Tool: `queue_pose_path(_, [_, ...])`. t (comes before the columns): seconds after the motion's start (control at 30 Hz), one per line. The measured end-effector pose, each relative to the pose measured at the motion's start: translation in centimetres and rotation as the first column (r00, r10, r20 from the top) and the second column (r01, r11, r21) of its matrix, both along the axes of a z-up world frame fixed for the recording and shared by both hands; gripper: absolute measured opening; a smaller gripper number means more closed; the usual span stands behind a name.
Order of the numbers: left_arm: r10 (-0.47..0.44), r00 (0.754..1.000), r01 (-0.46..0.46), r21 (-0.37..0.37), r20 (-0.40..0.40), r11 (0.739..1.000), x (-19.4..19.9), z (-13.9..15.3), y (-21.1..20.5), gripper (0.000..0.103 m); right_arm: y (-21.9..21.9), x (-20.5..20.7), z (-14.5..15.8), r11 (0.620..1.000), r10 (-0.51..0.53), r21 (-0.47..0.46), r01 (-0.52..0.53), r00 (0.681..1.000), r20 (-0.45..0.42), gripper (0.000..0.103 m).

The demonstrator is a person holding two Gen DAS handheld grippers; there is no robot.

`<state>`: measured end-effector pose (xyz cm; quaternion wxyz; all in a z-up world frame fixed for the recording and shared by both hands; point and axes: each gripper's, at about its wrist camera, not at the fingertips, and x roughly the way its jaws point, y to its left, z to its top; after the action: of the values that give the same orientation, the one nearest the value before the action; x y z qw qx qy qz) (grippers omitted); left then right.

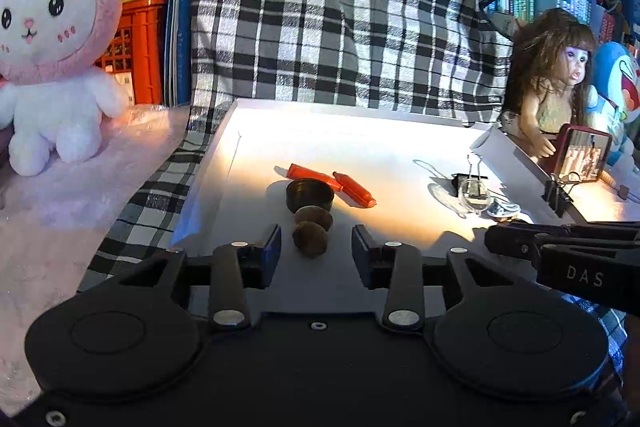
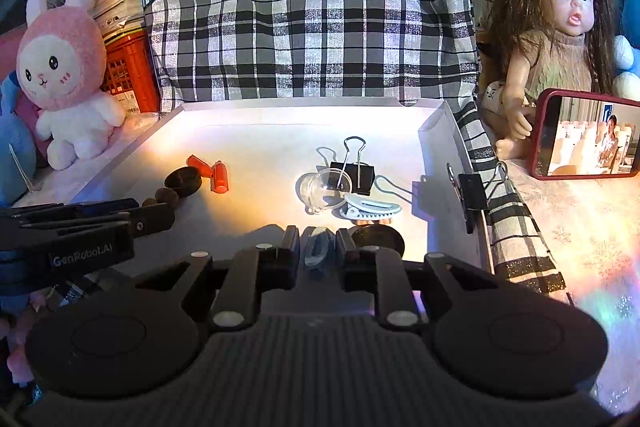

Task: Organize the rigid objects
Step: 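Open the left tool to release the ball while the right tool releases the clip in the box, then move both open tools back from the box toward the plaid cloth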

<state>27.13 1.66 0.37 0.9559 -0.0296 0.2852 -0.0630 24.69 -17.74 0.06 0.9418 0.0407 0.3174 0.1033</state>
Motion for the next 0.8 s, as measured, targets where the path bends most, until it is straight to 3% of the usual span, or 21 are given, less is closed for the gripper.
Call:
queue_pose_path(0.07, [-0.003, 1.000, 0.003, 0.018, 0.015, 1.000, -0.4, 0.3, -0.2, 0.045, 0.0, -0.2, 0.2, 1.000, -0.001, 0.003, 0.001, 1.000, 0.007, 0.045])
queue_pose_path(0.13, [-0.009, 1.000, 0.009, 0.023, 0.025, 1.000, -0.8, 0.7, -0.4, 0.052, -0.1, -0.4, 0.4, 1.000, -0.002, 0.006, 0.002, 1.000, 0.013, 0.045])
queue_pose_path(0.23, [-0.021, 0.999, 0.020, 0.018, 0.032, 1.000, -1.6, 1.1, -0.6, 0.056, -0.1, -0.8, 0.9, 1.000, 0.001, 0.007, -0.001, 1.000, 0.025, 0.050])
queue_pose_path(0.37, [-0.032, 0.999, 0.030, 0.036, 0.042, 0.999, -2.6, 1.6, -1.0, 0.060, 0.1, -1.7, 1.5, 1.000, 0.004, -0.014, -0.003, 0.999, 0.053, 0.063])
queue_pose_path(0.57, [-0.058, 0.997, 0.055, 0.063, 0.059, 0.997, -4.6, 2.5, -1.4, 0.067, -0.1, -3.5, 2.3, 0.999, 0.017, -0.032, -0.014, 0.996, 0.083, 0.070])
queue_pose_path(0.7, [-0.076, 0.994, 0.069, 0.081, 0.085, 0.994, -6.4, 3.3, -1.6, 0.078, -0.2, -4.7, 2.8, 0.999, 0.025, -0.049, -0.021, 0.995, 0.098, 0.074])
queue_pose_path(0.8, [-0.095, 0.991, 0.087, 0.078, 0.099, 0.993, -8.0, 3.7, -1.7, 0.079, -0.3, -5.8, 3.1, 0.998, 0.035, -0.058, -0.029, 0.993, 0.111, 0.077])
